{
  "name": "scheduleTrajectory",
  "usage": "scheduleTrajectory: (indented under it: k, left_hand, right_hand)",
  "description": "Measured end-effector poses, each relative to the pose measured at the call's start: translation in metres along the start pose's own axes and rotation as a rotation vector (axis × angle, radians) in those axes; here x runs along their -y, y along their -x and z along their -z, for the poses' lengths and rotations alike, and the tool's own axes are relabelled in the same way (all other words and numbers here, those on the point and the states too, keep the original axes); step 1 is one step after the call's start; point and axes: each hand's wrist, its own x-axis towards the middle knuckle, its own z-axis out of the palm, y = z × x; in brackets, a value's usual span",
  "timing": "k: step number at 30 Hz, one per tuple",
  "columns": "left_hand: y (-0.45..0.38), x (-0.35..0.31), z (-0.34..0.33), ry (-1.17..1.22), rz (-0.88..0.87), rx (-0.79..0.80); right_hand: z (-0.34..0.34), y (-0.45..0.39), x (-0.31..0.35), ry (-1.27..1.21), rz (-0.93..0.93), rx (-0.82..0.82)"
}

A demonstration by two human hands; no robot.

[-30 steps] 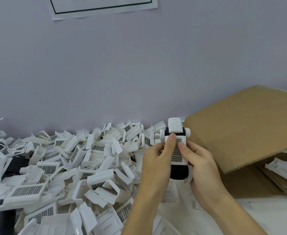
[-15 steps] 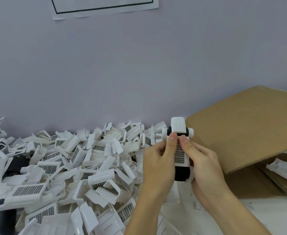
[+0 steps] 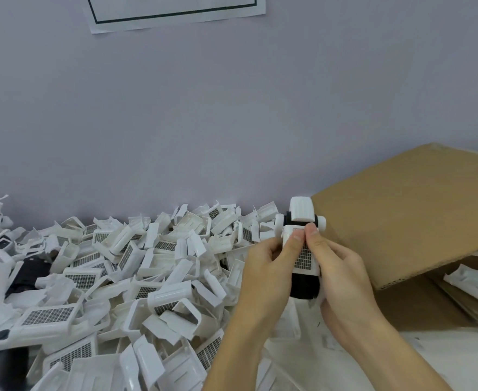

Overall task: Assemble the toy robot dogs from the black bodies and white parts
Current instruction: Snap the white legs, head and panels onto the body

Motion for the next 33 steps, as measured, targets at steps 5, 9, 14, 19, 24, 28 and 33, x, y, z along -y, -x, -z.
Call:
scheduleTrajectory:
  k: [5,9,14,19,24,28,33]
  left_hand:
    - [-0.002,0.002,0.000,-0.067,-0.003,-0.054]
    - [-0.001,0.000,0.003,-0.047,-0.005,-0.071]
    - [-0.003,0.003,0.000,-0.022,-0.013,-0.076]
    - [-0.003,0.005,0.000,0.082,0.062,-0.024]
    - [-0.002,0.005,0.004,0.077,0.007,0.053]
    - [-0.001,0.004,0.005,0.045,-0.027,0.070]
    - [-0.001,0.002,0.004,0.012,-0.048,0.063]
  right_hand:
    - [0.007,-0.004,-0.002,0.024,0.006,0.063]
    - [0.005,-0.004,-0.006,0.172,0.113,0.026]
    - [0.008,-0.007,-0.008,0.210,0.111,0.028]
    - [0.008,-0.009,-0.011,0.225,0.059,0.011]
    - [0.015,-0.010,-0.004,0.158,0.023,0.082]
    - [0.016,-0.010,-0.007,0.262,0.095,0.035]
    - [0.015,-0.011,-0.006,0.315,0.183,0.009]
